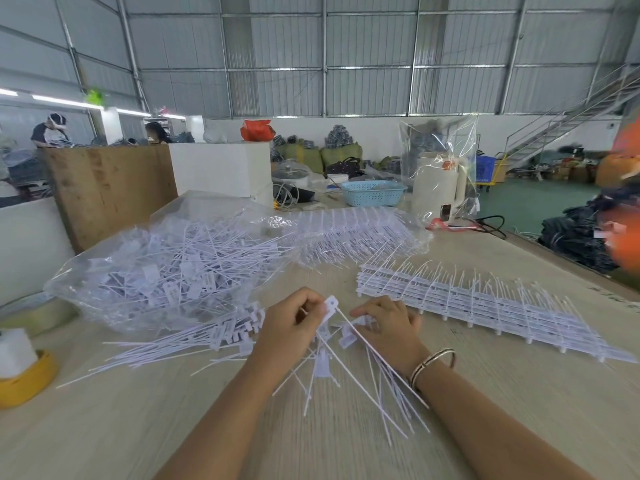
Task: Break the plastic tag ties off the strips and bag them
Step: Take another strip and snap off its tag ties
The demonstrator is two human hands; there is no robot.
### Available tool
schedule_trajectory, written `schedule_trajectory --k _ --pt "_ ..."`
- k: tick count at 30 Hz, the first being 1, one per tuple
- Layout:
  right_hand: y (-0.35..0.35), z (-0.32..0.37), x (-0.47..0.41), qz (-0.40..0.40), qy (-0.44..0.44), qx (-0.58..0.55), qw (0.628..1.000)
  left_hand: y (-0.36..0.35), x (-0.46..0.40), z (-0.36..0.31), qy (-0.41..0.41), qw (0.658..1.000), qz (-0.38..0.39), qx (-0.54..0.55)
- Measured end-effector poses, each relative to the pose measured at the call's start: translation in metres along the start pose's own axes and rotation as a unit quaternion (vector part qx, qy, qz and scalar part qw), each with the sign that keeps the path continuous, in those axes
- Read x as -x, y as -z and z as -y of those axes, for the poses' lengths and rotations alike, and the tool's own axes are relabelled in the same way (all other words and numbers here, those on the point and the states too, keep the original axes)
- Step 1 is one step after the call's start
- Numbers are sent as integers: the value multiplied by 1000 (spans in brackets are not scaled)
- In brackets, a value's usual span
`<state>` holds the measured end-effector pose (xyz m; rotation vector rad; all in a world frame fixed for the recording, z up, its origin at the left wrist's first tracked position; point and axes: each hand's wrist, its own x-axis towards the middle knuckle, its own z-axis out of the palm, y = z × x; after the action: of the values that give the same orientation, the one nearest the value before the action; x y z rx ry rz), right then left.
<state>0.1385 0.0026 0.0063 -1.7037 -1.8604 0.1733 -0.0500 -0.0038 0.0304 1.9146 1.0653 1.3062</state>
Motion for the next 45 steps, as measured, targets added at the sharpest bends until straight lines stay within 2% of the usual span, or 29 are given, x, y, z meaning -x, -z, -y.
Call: schedule_trajectory --k 2,4,7,10,11,17,23,31,36,40,45 --pt "1 1 0 -12 -2 -4 1000 -1 0 0 10 1000 10 -1" --pt "4 5 3 -55 1 -33 998 -3 0 -1 8 1000 12 -5" --pt "10 16 10 -125 35 -142 981 -5 -1 -3 3 1000 22 -10" --pt "13 28 20 -48 71 -316 945 -9 0 -3 -4 998 53 -17" --pt "12 31 22 -19 74 -339 938 -9 1 -2 -6 998 58 -23" --pt "4 30 22 62 79 -286 953 -11 1 3 1 1000 27 -8" --pt "3 22 17 -11 52 -413 909 -10 2 1 44 998 37 -12" --pt "3 23 17 4 71 -454 888 -14 4 -3 43 997 46 -35" --pt "3 24 18 -4 83 -464 882 -18 7 -12 39 999 21 -15" --pt "4 28 18 -24 75 -477 876 -23 7 -20 81 994 0 73" --pt "3 33 19 -58 112 -443 887 -24 8 -26 170 962 5 214"
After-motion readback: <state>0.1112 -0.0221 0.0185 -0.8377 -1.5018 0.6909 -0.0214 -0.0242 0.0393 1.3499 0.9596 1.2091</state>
